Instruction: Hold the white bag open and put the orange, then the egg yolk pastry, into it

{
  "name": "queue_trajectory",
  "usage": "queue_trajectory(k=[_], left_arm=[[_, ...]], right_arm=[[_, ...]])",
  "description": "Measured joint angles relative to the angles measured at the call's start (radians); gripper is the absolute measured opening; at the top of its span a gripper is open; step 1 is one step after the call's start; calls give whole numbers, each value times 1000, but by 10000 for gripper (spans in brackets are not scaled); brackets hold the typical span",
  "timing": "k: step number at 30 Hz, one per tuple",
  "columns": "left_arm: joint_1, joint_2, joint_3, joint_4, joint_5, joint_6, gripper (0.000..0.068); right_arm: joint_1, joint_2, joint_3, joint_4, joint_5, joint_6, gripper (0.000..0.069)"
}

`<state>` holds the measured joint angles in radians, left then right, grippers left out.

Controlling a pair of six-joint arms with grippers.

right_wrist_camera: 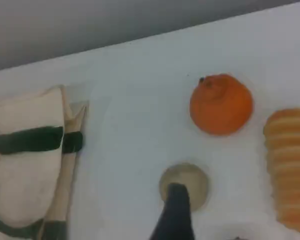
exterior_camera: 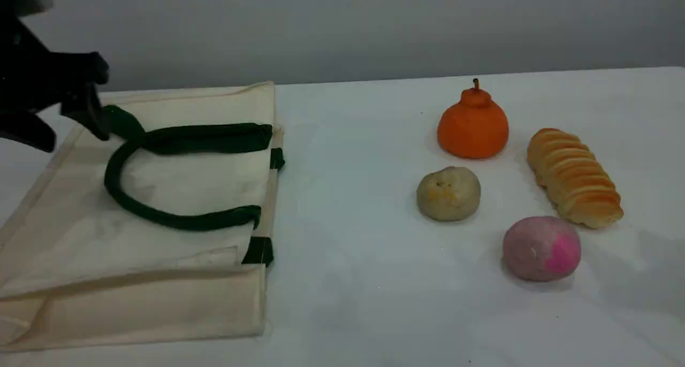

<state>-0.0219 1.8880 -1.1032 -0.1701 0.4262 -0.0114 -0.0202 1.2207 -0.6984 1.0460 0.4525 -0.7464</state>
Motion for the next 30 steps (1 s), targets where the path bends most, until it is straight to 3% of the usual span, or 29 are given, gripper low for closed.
queue_trajectory(k=[3,23,27,30], left_arm=[[-5,46,-38,-20,25,35,505],[-32,269,-138,-13,25,38,491],[-32,277,-138,-13,30,38,465],[-32,277,-138,-13,12,38,394]], right_arm=[[0,9,0,8,-11,-18,575],[0,11,0,10,-25,-26,575],[0,11,0,10,-25,-26,575],[0,11,0,13,-30,-26,575]])
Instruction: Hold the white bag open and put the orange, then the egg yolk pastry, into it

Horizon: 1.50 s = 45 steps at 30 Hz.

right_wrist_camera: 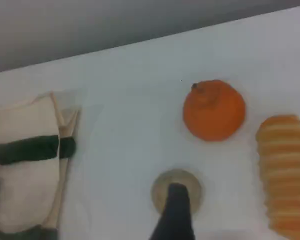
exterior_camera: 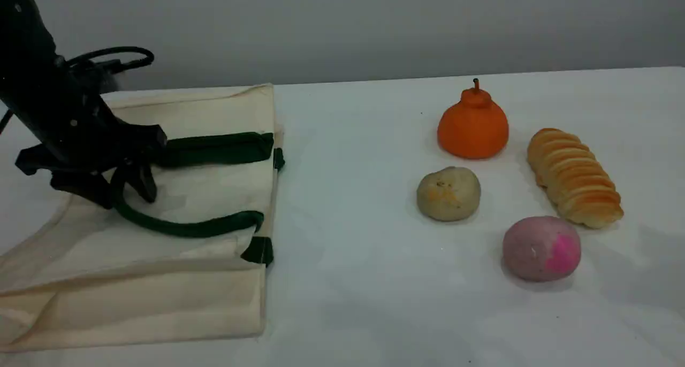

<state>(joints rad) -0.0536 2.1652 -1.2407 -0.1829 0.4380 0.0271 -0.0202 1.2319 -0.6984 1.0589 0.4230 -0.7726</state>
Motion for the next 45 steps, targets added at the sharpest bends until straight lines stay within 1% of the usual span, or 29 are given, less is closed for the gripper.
queue_trajectory(k=[2,5,6,7,10,14,18,20,24,28,30,33,37,40,45], left_arm=[[0,0,0,0,-5,1,307],[0,0,0,0,-6,22,120],[0,0,0,0,-7,28,80],[0,0,0,-1,-13,29,64],[0,-9,0,-4,-12,48,65],[0,-57,-3,-5,27,96,65],[0,-134,-38,-31,97,101,65],[0,-187,-63,-59,143,128,65],[0,-290,-131,-149,253,214,65],[0,-397,-188,-277,365,315,65],[0,-443,-191,-325,406,352,65],[-1,-508,-191,-384,460,368,65],[-26,-569,-191,-390,536,368,65],[-52,-596,-191,-381,584,368,65],[-51,-625,-200,-359,637,357,65]], right_arm=[[0,0,0,0,-4,0,575],[0,0,0,0,-4,0,575],[0,0,0,0,-4,0,575],[0,1,0,0,-5,0,575],[0,16,0,5,-8,0,575],[0,48,0,48,-8,-19,574],[0,75,0,121,-8,-97,563],[0,91,0,166,-9,-138,560],[0,128,0,282,-22,-247,559],[0,164,0,428,-9,-392,559],[0,177,0,521,-6,-474,559],[0,202,0,641,2,-621,559],[0,244,-24,689,17,-742,559],[0,282,-49,688,20,-763,559],[0,340,-77,685,25,-779,559]])
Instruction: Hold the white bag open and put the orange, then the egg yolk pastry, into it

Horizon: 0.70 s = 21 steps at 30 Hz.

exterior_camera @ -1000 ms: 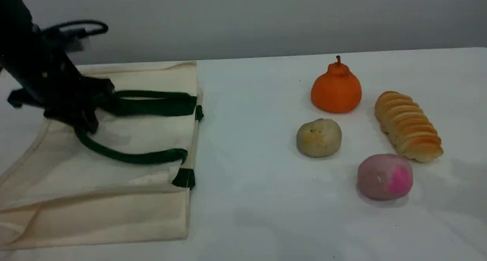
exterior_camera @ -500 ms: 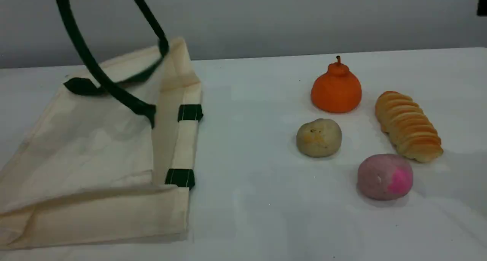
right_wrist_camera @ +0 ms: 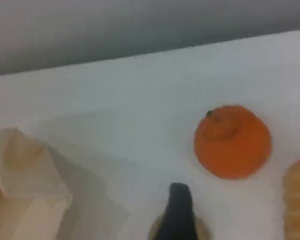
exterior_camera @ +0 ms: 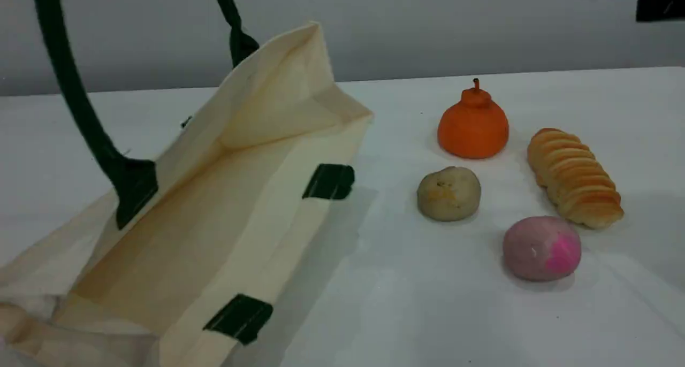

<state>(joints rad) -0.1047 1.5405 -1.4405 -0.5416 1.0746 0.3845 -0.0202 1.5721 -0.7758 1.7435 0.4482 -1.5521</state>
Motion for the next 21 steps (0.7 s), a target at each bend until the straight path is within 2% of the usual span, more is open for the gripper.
queue_trajectory(k=[6,13,17,19,21], left_arm=[[0,-8,-84,-7,54,-19,65],[0,-3,-150,-23,51,-31,65],[-29,25,-150,-32,53,-26,65],[-47,33,-152,-17,54,-17,65],[-49,33,-164,31,58,-36,65]], right_arm=[[0,70,-26,-1,14,-2,559],[1,158,-81,-1,90,-2,559],[1,193,-110,0,87,-12,559],[1,211,-130,0,87,-19,559],[1,231,-147,1,86,-19,559]])
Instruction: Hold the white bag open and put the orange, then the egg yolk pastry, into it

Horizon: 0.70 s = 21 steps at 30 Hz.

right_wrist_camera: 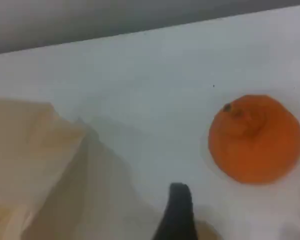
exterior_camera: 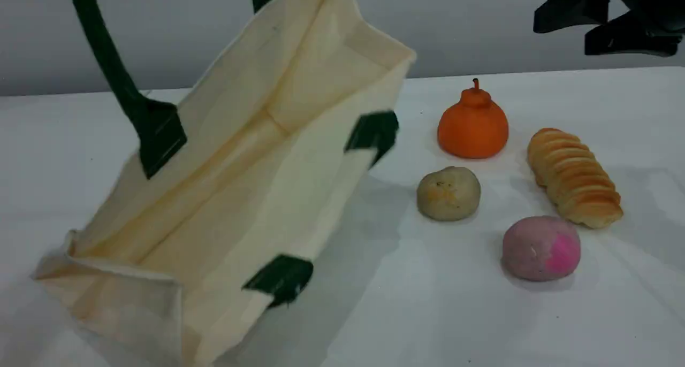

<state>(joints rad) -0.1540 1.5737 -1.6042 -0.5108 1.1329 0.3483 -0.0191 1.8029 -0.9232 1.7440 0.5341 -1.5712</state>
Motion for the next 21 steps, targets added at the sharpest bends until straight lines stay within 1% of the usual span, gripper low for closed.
queue_trajectory(k=[2,4,7,12,17,21], left_arm=[[1,-1,-14,62,0,-39,65],[1,-1,-15,85,1,-49,65],[1,-1,-15,86,4,-48,65],[1,-1,-15,81,4,-47,65],[1,-1,-15,58,8,-47,65],[1,-1,-15,58,8,-47,65]], right_arm=[[0,19,-22,0,0,1,559],[1,42,-48,0,0,1,559],[13,85,-100,1,-3,1,559],[64,160,-194,2,-42,1,559],[130,225,-264,2,-160,1,559],[151,267,-295,2,-242,1,559]])
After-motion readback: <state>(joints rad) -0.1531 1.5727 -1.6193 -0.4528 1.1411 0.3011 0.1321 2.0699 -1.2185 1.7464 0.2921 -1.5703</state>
